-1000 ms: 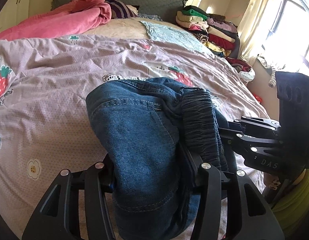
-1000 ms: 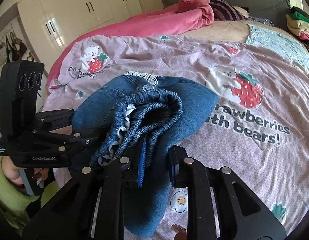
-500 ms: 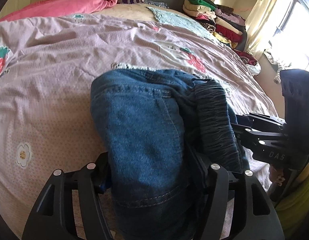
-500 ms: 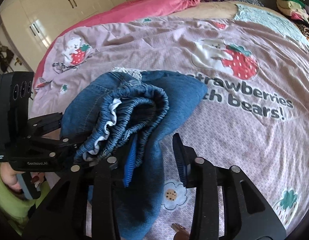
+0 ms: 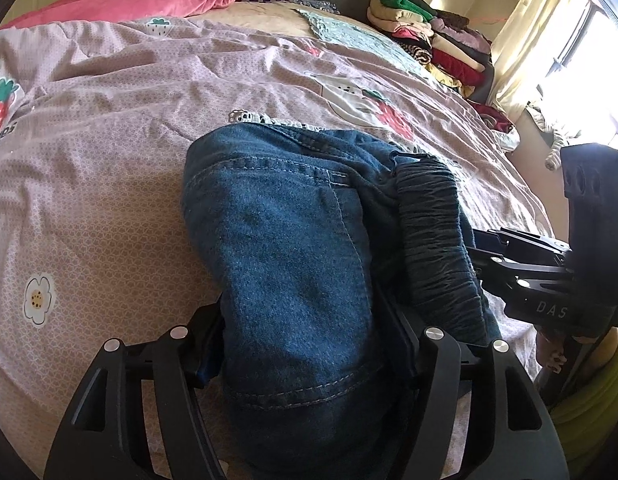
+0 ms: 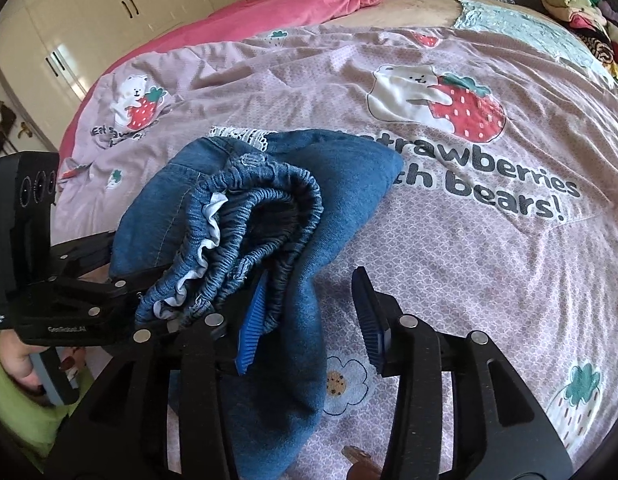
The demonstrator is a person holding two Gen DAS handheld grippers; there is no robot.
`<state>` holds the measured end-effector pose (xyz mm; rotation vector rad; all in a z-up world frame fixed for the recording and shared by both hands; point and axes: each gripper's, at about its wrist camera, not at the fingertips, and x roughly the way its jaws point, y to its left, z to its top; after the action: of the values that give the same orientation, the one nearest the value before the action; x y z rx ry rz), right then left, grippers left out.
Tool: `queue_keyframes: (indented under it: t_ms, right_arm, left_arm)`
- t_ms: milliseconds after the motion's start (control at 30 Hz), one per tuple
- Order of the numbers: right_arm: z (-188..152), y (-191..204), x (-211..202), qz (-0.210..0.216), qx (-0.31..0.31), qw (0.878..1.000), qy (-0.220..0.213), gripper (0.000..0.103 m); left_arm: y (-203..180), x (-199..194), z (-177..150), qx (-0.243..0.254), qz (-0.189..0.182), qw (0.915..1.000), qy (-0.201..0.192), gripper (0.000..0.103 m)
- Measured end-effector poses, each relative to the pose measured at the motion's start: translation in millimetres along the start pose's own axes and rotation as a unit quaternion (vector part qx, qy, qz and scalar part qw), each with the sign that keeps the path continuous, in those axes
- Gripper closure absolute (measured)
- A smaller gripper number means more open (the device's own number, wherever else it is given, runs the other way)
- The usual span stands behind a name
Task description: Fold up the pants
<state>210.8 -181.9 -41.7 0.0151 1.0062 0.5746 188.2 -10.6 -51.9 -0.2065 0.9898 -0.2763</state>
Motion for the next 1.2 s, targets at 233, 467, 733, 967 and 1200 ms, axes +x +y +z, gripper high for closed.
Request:
queue_keyframes:
  t_ms: [233, 467, 733, 967, 1200]
  right_arm:
    - [1, 1, -10, -0.015, -0.001, 1.0, -0.012, 0.052]
    - [2, 2, -17, -0.029, -0.003, 0.999, -0.019, 0.04]
    - [3, 3, -25, -0.037, 0.001, 0.999, -0.029, 0.026]
    - [6, 8, -37, -0.036, -0.003, 0.998, -0.05, 0.015]
    - [8, 12, -46, -0.04, -0.009, 0.997, -0.062, 0.01]
  left_arm:
    - [-1, -4, -1, -0.002, 0.0, 1.0, -0.001, 0.038]
    - [-2, -11, -2, -0.003, 0.001, 1.0, -0.005, 0.032]
    - [2, -21, -1, -0.009, 0.007, 0.9999, -0.012, 0.019]
    - [4, -28, -1, -0.013, 0.011, 0.9997, -0.016, 0.019]
    - [5, -38, -2, -0.016, 0.018, 0.9994, -0.024, 0.005]
